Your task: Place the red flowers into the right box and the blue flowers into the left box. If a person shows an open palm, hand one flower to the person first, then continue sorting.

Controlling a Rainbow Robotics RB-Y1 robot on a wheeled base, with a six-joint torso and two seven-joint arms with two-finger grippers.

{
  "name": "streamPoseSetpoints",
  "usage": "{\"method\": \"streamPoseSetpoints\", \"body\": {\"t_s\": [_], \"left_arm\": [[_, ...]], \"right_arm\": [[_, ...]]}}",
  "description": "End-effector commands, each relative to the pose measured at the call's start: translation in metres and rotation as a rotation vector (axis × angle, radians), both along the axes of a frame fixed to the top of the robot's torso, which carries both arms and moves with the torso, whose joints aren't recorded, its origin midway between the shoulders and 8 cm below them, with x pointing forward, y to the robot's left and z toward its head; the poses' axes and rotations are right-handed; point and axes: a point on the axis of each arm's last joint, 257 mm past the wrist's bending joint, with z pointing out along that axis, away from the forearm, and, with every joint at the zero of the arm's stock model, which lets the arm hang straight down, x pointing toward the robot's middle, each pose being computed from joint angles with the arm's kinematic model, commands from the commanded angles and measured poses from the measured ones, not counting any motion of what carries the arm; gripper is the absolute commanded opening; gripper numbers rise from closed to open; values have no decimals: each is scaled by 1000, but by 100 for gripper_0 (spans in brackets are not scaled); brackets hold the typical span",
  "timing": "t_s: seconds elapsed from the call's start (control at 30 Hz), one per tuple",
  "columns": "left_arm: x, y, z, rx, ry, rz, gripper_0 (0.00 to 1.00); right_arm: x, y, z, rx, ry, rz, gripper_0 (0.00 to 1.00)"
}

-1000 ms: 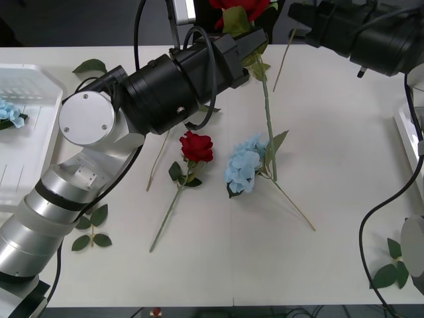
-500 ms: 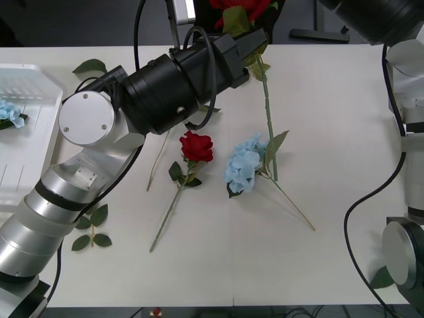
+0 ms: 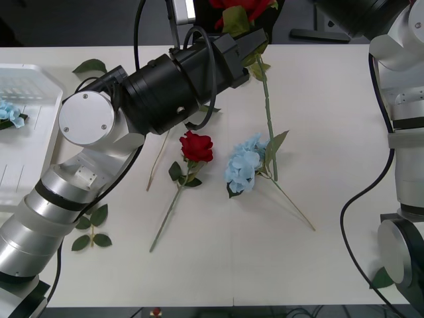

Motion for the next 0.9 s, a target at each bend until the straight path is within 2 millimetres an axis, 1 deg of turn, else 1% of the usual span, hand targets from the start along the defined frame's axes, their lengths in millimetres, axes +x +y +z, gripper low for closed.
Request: {"method": "streamPoseSetpoints", "body": {"t_s": [0.03,0.33,0.37,0.4,0.43,0.47,0.53,0.57,0.73,0.87,0.9], "left_arm": [[-12,-3,17,-33,-34,-15,0],[-12,-3,17,-36,-32,-16,0],[-12,-3,17,-35,-33,-16,0],[-13,-3,17,-34,-33,-17,0],[-13,-3,17,-36,-31,-18,0],[-12,-3,17,-35,-33,-15,0],[-13,-3,17,-35,-34,-17,0],[-12,-3,17,-36,-32,-16,0],[-13,-3,17,-34,-34,-19,0],[-13,-3,17,-34,-34,-19,0],[-13,-3,18,-36,-34,-18,0]], "right_arm": [[-13,12,30,13,-72,10,0],[-13,13,31,15,-73,10,0],[-13,13,32,15,-73,10,9],[-13,13,31,18,-70,12,40],[-14,13,32,21,-69,15,53],[-13,13,31,22,-65,15,61],[-13,14,30,24,-61,20,72],[-13,14,30,24,-60,19,76],[-14,13,32,44,-49,33,89],[-15,13,33,55,-43,43,94],[-15,13,32,64,-36,50,97]]}}
